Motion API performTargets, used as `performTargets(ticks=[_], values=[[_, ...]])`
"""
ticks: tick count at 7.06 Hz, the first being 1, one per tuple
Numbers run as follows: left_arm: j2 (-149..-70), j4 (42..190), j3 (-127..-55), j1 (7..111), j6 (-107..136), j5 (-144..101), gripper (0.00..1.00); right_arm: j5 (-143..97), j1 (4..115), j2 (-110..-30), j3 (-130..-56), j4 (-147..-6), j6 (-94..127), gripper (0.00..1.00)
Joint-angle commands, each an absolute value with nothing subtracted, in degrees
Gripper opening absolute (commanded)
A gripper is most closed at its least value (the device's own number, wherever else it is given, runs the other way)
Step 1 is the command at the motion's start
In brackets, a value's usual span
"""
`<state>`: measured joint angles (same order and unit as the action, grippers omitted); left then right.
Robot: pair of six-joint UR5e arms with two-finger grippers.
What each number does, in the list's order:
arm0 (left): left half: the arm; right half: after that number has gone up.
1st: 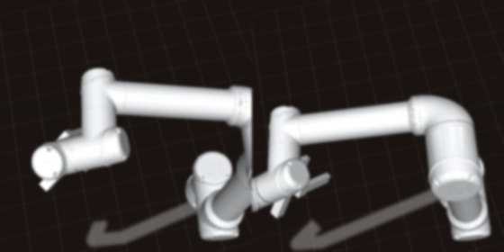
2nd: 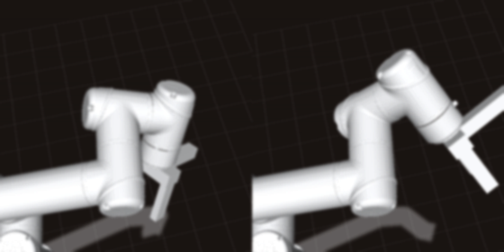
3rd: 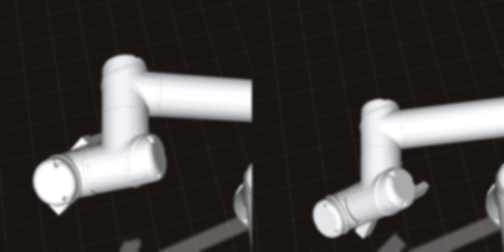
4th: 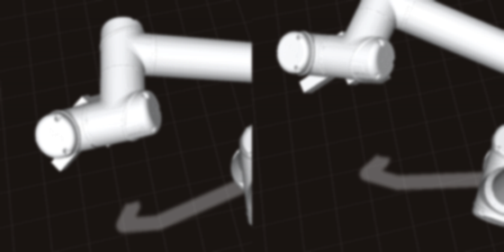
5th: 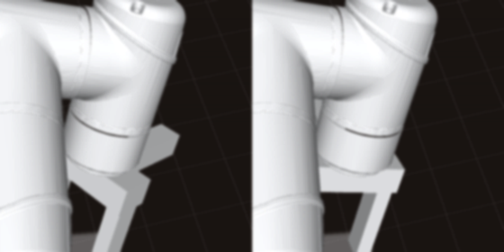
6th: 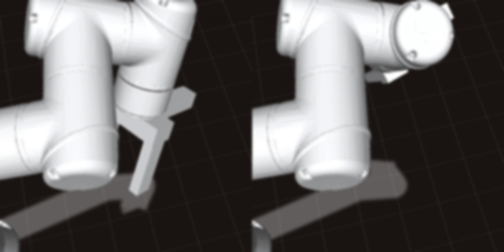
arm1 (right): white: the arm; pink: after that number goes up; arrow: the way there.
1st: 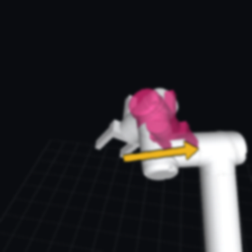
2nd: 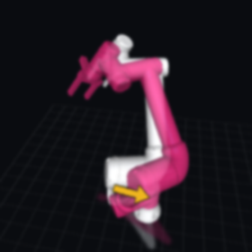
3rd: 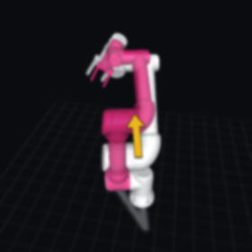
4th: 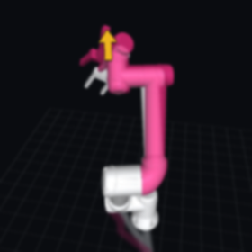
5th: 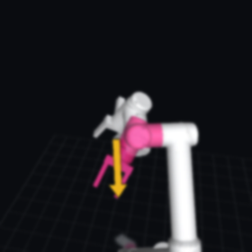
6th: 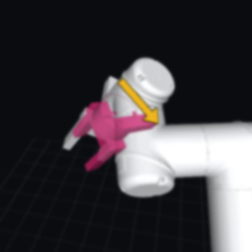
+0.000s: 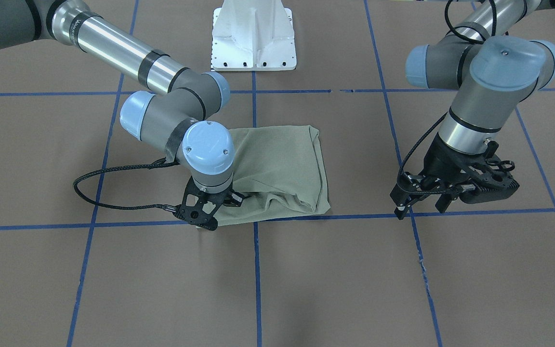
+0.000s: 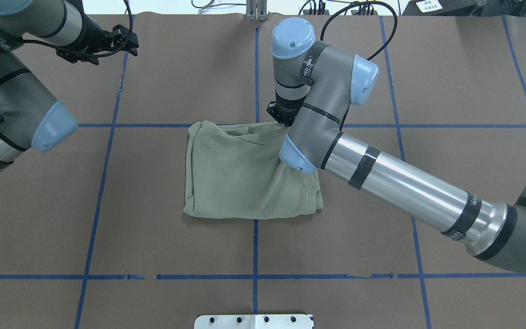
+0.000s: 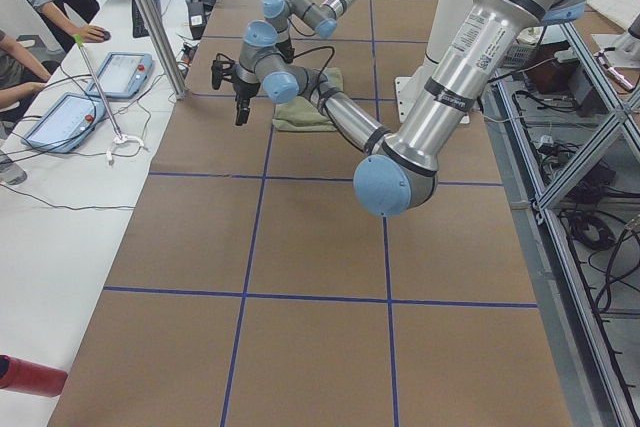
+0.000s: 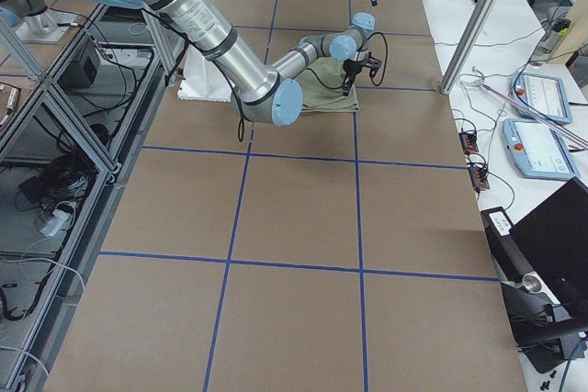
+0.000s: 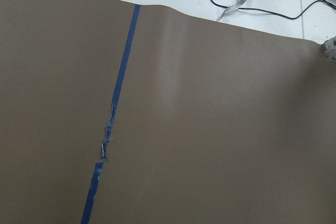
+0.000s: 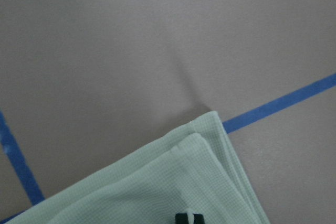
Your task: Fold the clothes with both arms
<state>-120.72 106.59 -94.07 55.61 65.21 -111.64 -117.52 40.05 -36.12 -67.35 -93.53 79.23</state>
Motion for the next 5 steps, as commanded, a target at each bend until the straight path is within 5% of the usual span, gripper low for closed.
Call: performTargets(ticks=[1, 2, 5], values=[[-120.8, 106.7, -94.2, 55.5, 65.9, -111.7, 1.00, -117.0, 41.0, -36.5, -67.9, -97.6, 79.5, 0.00], [-120.8, 106.7, -94.4, 55.5, 66.0, -111.7, 1.00, -116.8, 41.0, -36.5, -67.9, -97.3, 79.1, 0.95], [-121.1, 109.0, -93.8, 54.7, 68.8, -111.7, 1.00, -116.7, 42.7, -36.4, -68.0, -94.5, 78.1, 1.00]])
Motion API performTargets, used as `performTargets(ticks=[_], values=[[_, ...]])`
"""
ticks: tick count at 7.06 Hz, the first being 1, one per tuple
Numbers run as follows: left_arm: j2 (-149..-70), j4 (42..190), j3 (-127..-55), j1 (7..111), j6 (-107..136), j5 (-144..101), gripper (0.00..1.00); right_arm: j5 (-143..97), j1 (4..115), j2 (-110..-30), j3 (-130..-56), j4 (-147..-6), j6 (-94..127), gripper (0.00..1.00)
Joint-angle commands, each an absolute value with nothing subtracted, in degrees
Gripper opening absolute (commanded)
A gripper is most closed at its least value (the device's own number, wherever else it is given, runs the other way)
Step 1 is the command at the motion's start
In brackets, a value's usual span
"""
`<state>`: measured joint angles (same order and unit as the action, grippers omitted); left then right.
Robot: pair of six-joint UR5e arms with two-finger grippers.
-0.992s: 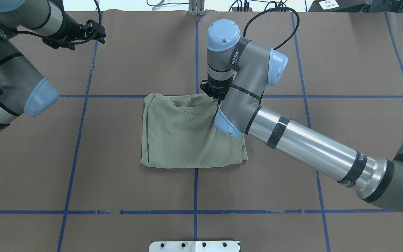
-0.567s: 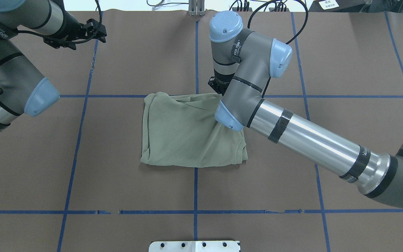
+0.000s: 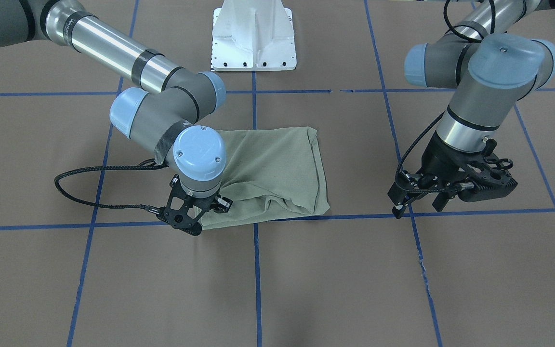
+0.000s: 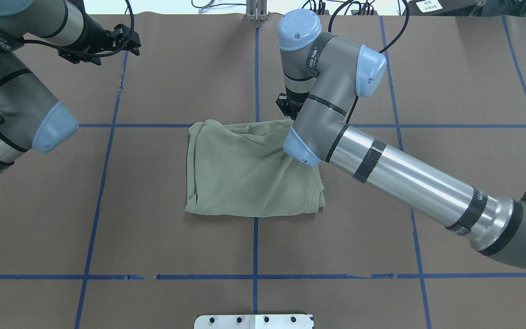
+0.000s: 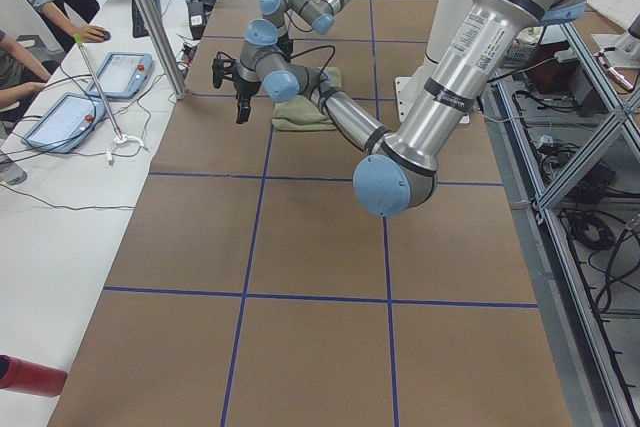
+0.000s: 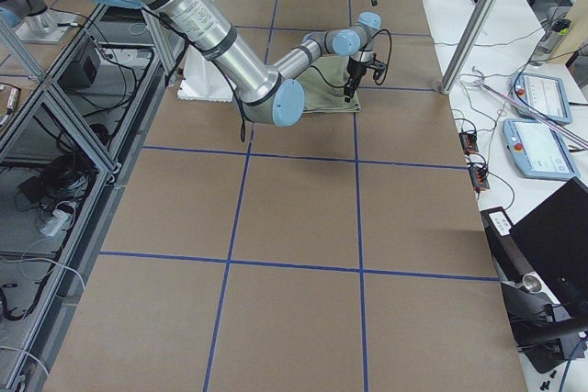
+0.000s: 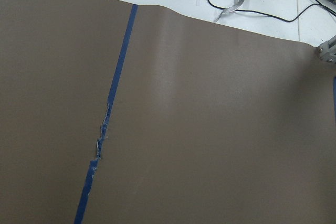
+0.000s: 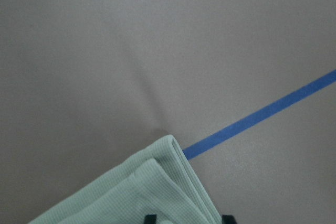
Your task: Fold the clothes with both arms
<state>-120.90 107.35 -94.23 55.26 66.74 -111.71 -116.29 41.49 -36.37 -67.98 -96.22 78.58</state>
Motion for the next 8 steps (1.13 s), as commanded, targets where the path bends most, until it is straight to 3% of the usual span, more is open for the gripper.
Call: performTargets(ticks=[1, 2, 4, 6, 8], values=[[-121.2, 116.0, -90.6, 51.5, 74.6, -111.5, 1.00, -117.2, 43.4, -36.3, -69.0, -94.5, 78.1, 1.00], [-122.9, 122.6, -86.2, 48.2, 81.5, -111.3, 0.99, -118.1, 45.7, -36.7, -71.1, -94.5, 77.8, 1.00], [-124.4, 123.2, -84.8, 46.1, 82.4, -111.4, 0.98, -120.9, 50.2, -44.9, -82.1, -94.7, 67.7, 1.00], [-121.7, 121.2, -87.9, 47.1, 75.4, -111.6, 0.99, -123.1, 56.7, -57.8, -94.2, -94.8, 54.9, 1.00], [-116.7, 111.4, -95.6, 52.8, 61.1, -115.3, 0.99, -125.0, 62.7, -68.2, -100.3, -94.9, 42.0, 1.00]])
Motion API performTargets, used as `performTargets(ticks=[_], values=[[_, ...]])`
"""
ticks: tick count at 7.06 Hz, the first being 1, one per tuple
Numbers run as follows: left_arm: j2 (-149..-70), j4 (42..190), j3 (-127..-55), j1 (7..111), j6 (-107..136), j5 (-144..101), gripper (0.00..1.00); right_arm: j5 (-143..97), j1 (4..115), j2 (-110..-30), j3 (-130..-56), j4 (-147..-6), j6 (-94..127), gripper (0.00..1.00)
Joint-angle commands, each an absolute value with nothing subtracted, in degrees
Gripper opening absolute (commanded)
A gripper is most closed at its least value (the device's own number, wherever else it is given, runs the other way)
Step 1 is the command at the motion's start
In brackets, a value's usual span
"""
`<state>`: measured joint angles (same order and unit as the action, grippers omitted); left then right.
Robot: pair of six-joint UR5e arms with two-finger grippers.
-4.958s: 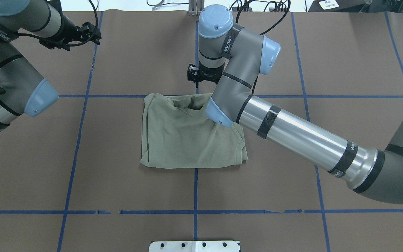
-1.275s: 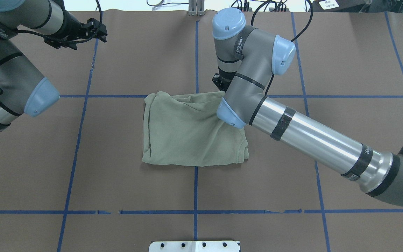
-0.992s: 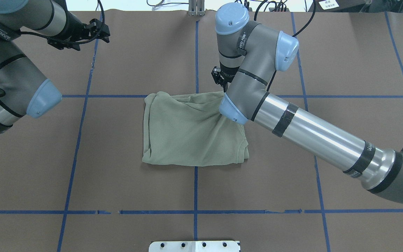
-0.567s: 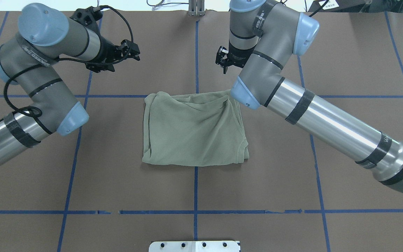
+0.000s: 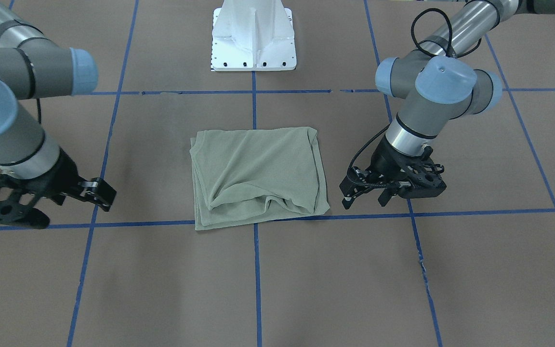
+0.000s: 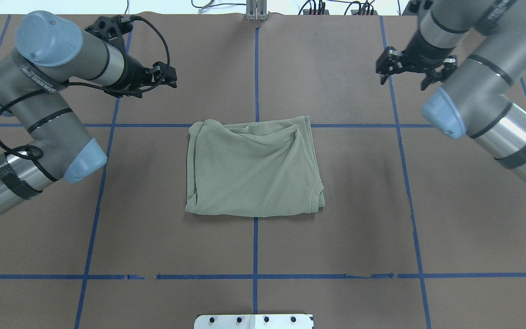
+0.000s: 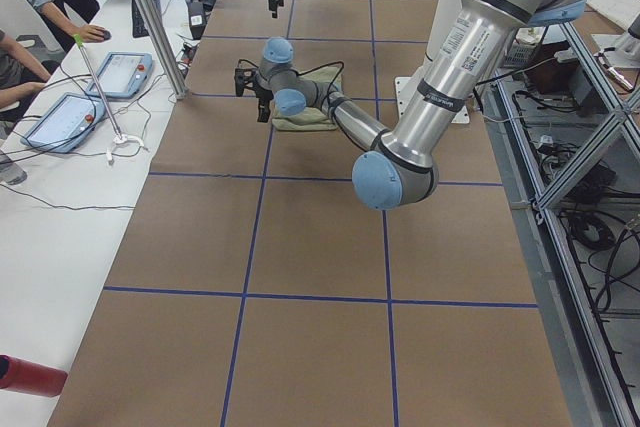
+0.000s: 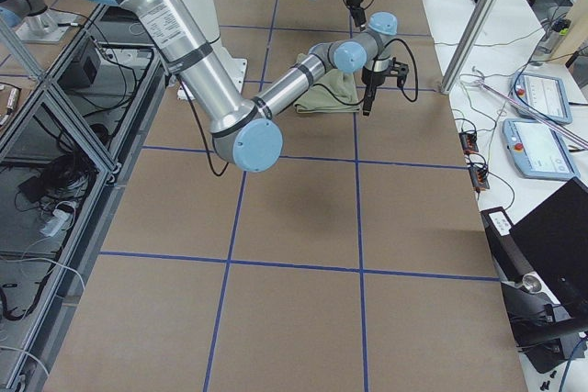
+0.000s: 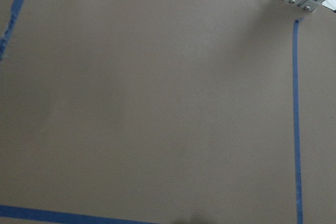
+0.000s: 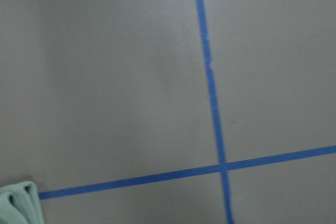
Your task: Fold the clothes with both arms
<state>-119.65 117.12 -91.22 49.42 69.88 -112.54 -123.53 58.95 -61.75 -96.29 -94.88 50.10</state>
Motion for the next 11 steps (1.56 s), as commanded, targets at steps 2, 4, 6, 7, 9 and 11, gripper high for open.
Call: performTargets(ticks=[2, 4, 6, 7, 9, 11], values=[[-107.5, 108.5, -99.9, 63.0, 43.2, -122.2, 0.99, -129.1, 70.3, -75.9, -102.1, -94.9, 27.6, 1.00], [-98.2, 108.4, -100.3, 71.6, 22.7, -123.6, 0.99, -129.5, 77.7, -83.6, -101.3, -95.1, 9.1, 1.00], [-90.5, 108.3, -99.9, 78.8, 0.2, -123.6, 0.99, -129.5, 82.8, -87.5, -101.3, -100.2, -6.6, 1.00], [-87.5, 108.0, -99.8, 82.3, -10.3, -123.7, 0.99, -129.5, 84.4, -89.7, -101.8, -101.0, -10.7, 1.00], [-85.4, 107.8, -100.0, 84.3, -8.8, -124.9, 0.99, -132.4, 84.7, -88.3, -101.5, -98.7, -10.1, 1.00], [-86.6, 108.3, -97.7, 84.5, -5.6, -124.6, 0.99, -131.8, 85.7, -91.2, -101.3, -98.4, -10.0, 1.00]])
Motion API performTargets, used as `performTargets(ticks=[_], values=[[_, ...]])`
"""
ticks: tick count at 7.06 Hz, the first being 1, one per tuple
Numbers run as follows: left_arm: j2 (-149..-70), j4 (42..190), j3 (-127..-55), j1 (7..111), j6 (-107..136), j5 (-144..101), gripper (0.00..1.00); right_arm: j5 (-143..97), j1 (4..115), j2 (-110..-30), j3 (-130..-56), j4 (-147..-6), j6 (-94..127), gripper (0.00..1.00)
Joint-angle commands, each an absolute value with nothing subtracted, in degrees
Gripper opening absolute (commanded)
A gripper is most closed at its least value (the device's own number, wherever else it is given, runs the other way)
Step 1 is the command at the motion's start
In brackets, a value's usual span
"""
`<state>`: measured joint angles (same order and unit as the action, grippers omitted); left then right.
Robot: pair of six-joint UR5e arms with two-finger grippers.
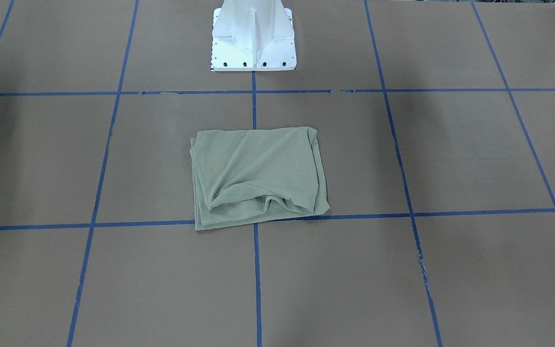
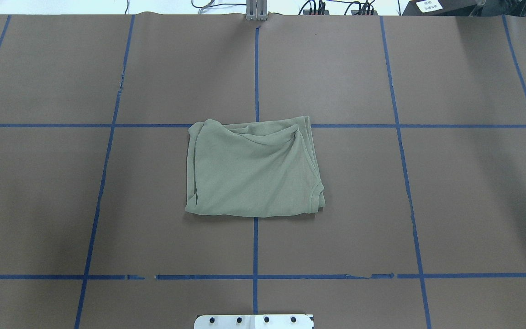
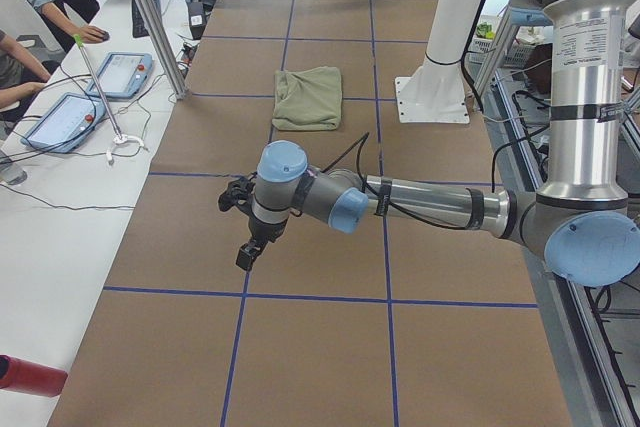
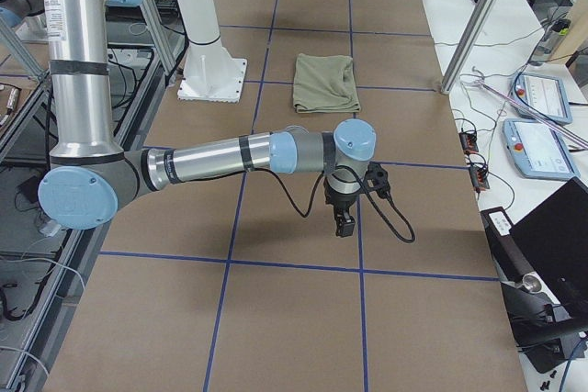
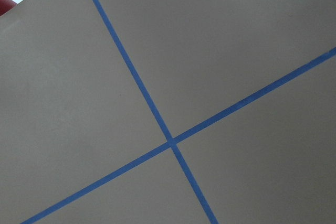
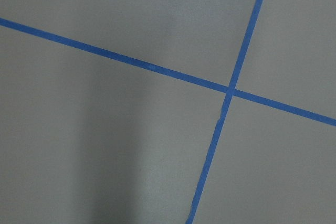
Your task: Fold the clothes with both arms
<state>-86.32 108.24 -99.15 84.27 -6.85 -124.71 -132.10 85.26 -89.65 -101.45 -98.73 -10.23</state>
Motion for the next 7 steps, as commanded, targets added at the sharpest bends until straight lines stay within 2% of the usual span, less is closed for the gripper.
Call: performTargets(ticks=[1, 3, 7], values=[[-87.3, 107.3, -93.7, 84.5, -5.5, -125.0, 0.99, -132.2, 86.0, -91.8, -99.3, -98.9, -6.5, 1.00], [-86.8, 105.1, -89.7, 84.5, -6.2, -127.6, 0.99, -132.6, 86.5, -92.8, -97.9, -98.5, -4.0, 1.00], [-88.3, 96.0, -90.1, 84.8, -12.4, -129.5, 0.99, -137.5, 89.4, -95.1, -97.7, -98.4, -4.2, 1.00]])
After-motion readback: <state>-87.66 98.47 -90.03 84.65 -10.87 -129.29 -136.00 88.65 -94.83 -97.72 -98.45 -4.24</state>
